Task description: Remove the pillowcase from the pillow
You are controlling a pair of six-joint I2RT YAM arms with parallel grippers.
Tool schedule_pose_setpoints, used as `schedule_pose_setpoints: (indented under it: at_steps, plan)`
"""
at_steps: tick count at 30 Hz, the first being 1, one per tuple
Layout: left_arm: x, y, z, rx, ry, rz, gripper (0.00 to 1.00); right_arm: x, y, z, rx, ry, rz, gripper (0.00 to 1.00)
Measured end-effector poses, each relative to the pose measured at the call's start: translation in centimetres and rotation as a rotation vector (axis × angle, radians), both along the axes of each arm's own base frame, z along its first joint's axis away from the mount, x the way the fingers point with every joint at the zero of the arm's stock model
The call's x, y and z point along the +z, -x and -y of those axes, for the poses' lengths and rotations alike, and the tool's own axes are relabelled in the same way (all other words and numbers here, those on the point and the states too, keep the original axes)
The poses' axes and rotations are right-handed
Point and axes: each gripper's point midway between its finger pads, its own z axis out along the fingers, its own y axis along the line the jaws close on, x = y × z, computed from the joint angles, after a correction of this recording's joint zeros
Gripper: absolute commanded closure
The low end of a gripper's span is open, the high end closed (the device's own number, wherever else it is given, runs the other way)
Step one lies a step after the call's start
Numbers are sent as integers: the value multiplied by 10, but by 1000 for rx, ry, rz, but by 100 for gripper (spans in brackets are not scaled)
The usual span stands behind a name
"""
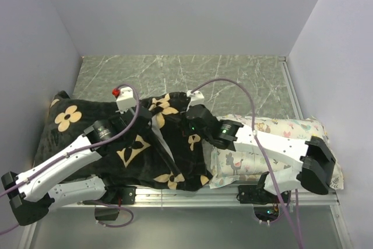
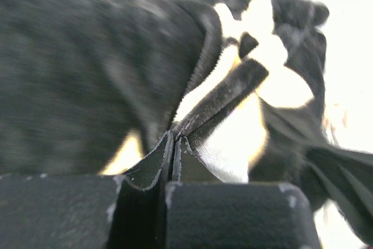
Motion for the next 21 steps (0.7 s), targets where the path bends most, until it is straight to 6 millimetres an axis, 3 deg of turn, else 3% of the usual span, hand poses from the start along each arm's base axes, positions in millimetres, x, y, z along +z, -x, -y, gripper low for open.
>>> schedule_pose_setpoints:
  at_steps: [5,7,11,14,20,21]
  plan:
    - [10,-13,-31,72,8,16,100,16,-9,34,-88,-31,30,100]
    - [14,-16,-41,93,13,23,100,6,-18,60,-158,-8,22,100]
    - [16,-21,-56,121,16,21,100,-35,-26,101,-261,40,-45,100]
    - [13,-24,-62,124,23,11,99,-54,-26,112,-285,35,-84,100]
    - [-9,-26,-59,84,20,-27,99,-55,-25,107,-259,6,-96,100]
    - [-13,-27,-58,78,19,-33,100,-54,-24,106,-250,6,-96,95]
